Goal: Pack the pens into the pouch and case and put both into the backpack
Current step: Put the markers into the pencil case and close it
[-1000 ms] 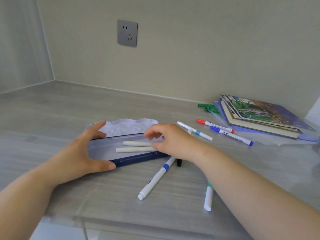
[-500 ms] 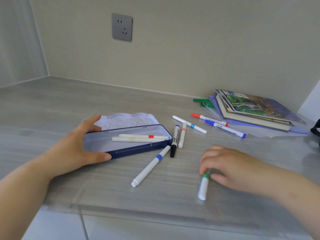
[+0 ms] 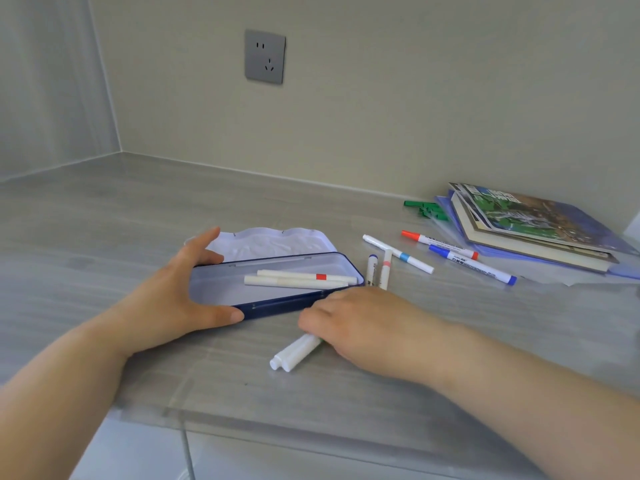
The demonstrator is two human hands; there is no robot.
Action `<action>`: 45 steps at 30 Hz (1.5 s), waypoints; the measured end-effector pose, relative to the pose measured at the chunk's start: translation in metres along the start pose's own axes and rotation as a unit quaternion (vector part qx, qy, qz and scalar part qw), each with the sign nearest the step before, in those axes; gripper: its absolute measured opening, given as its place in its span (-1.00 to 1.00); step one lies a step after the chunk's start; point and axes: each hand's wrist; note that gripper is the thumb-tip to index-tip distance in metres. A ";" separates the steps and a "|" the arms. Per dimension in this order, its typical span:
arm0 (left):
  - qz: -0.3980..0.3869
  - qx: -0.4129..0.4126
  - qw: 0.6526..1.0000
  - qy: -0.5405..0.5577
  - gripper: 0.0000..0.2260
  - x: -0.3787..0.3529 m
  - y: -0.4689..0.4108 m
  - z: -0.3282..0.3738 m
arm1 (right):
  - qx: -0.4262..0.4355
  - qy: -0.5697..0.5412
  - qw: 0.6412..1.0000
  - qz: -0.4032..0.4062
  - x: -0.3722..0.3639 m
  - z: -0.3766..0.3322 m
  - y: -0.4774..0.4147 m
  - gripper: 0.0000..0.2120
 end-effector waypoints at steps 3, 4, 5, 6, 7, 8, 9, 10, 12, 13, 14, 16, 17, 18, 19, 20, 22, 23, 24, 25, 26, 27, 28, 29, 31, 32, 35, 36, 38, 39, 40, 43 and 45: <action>-0.001 0.002 1.000 0.001 -0.06 0.000 0.000 0.000 | -0.005 0.001 1.000 -0.017 0.000 0.000 -0.004 -0.78; -0.003 0.005 1.000 0.001 -0.06 0.000 0.000 0.000 | -0.018 -0.023 0.999 -0.016 0.002 0.002 -0.004 -0.77; -0.004 0.006 1.000 0.002 -0.05 0.001 0.000 0.001 | -0.040 -0.060 0.997 -0.005 0.006 0.006 -0.003 -0.76; -0.005 0.008 1.000 0.003 -0.05 0.001 0.000 0.002 | -0.067 -0.099 0.993 0.016 0.012 0.010 -0.001 -0.76; -0.006 0.009 1.000 0.001 -0.04 0.001 0.000 0.003 | -0.088 -0.130 0.986 0.049 0.019 0.015 0.000 -0.77; -0.008 0.010 1.000 -0.001 -0.04 0.001 0.000 0.004 | -0.105 -0.147 0.980 0.085 0.025 0.020 -0.001 -0.78; -0.011 0.011 1.000 -0.001 -0.04 0.001 0.000 0.005 | -0.119 -0.152 0.975 0.112 0.029 0.025 -0.003 -0.80; -0.013 0.013 1.000 0.000 -0.05 0.001 0.000 0.005 | -0.133 -0.153 0.971 0.128 0.032 0.028 -0.007 -0.81; -0.015 0.014 1.000 0.000 -0.05 0.001 0.000 0.006 | -0.149 -0.158 0.967 0.132 0.031 0.030 -0.020 -0.82; -0.015 0.013 1.000 0.000 -0.05 0.001 0.000 0.007 | -0.146 -0.158 0.969 0.122 0.027 0.029 -0.027 -0.81; -0.015 0.011 1.000 0.000 -0.05 0.001 0.000 0.007 | -0.138 -0.149 0.974 0.104 0.022 0.027 -0.035 -0.80; -0.016 0.007 1.000 0.003 -0.06 0.001 0.000 0.006 | -0.117 -0.107 0.986 0.055 0.010 0.025 -0.049 -0.77; -0.015 0.004 1.000 0.004 -0.08 0.001 0.000 0.006 | -0.113 -0.092 0.989 0.040 0.007 0.025 -0.054 -0.76; -0.014 0.001 1.000 0.004 -0.10 0.001 0.000 0.006 | -0.113 -0.089 0.989 0.031 0.005 0.026 -0.057 -0.75; -0.013 -0.002 1.000 0.006 -0.12 0.001 0.000 0.006 | -0.118 -0.097 0.988 0.025 0.004 0.028 -0.059 -0.73; -0.014 -0.002 1.000 0.009 -0.14 0.001 0.000 0.005 | -0.125 -0.115 0.985 0.019 0.005 0.031 -0.059 -0.71; -0.014 -0.001 1.000 0.014 -0.16 0.001 -0.001 0.003 | -0.141 -0.180 0.973 0.015 0.006 0.035 -0.055 -0.69; -0.014 -0.001 1.000 0.014 -0.16 0.001 -0.001 0.003 | -0.151 -0.220 0.963 0.025 0.007 0.036 -0.050 -0.68; -0.015 -0.001 1.000 0.012 -0.16 0.001 -0.001 0.003 | -0.166 -0.254 0.952 0.046 0.009 0.038 -0.044 -0.69; -0.016 -0.002 1.000 0.011 -0.16 0.001 -0.001 0.003 | -0.189 -0.277 0.939 0.078 0.010 0.043 -0.039 -0.69; -0.017 -0.003 1.000 0.010 -0.16 0.001 -0.001 0.003 | -0.220 -0.286 0.925 0.116 0.011 0.049 -0.033 -0.70; -0.017 -0.003 1.000 0.010 -0.16 0.001 -0.001 0.002 | -0.260 -0.282 0.911 0.150 0.010 0.057 -0.027 -0.70; -0.016 -0.003 1.000 0.009 -0.17 0.001 -0.001 0.002 | -0.308 -0.273 0.895 0.171 0.009 0.065 -0.022 -0.69; -0.015 -0.004 1.000 0.008 -0.18 0.000 -0.001 0.003 | -0.359 -0.264 0.879 0.168 0.007 0.073 -0.016 -0.65; -0.014 -0.005 1.000 0.003 -0.19 0.000 -0.001 0.003 | -0.441 -0.277 0.848 0.094 -0.001 0.085 -0.006 -0.50; -0.014 -0.006 1.000 0.001 -0.19 0.000 -0.001 0.003 | -0.464 -0.294 0.834 0.049 -0.005 0.087 -0.003 -0.44; -0.018 -0.006 1.000 -0.001 -0.19 0.001 -0.001 0.004 | -0.484 -0.297 0.823 -0.023 -0.011 0.087 0.000 -0.42; -0.018 -0.006 1.000 -0.003 -0.18 0.001 -0.001 0.004 | -0.482 -0.284 0.828 -0.036 -0.011 0.087 0.000 -0.43; -0.017 -0.004 1.000 -0.007 -0.18 0.001 -0.001 0.003 | -0.470 -0.252 0.843 -0.063 -0.009 0.087 -0.003 -0.45; -0.017 -0.004 1.000 -0.009 -0.18 0.001 -0.001 0.003 | -0.465 -0.239 0.849 -0.074 -0.009 0.087 -0.004 -0.45; -0.018 -0.004 1.000 -0.010 -0.19 0.001 -0.001 0.003 | -0.462 -0.226 0.854 -0.082 -0.009 0.088 -0.004 -0.45; -0.013 -0.008 1.000 -0.009 -0.20 0.001 -0.001 0.002 | -0.453 -0.184 0.867 -0.091 -0.013 0.091 -0.004 -0.57; -0.012 -0.008 1.000 -0.010 -0.21 0.001 -0.002 0.002 | -0.452 -0.180 0.871 -0.068 -0.017 0.096 -0.003 -0.73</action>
Point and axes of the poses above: each hand's wrist, its own y-axis away from the middle knuckle, its own x-axis out of the back of the hand, z = x × y, and after that the axes turned 3 degrees about -y, right-handed
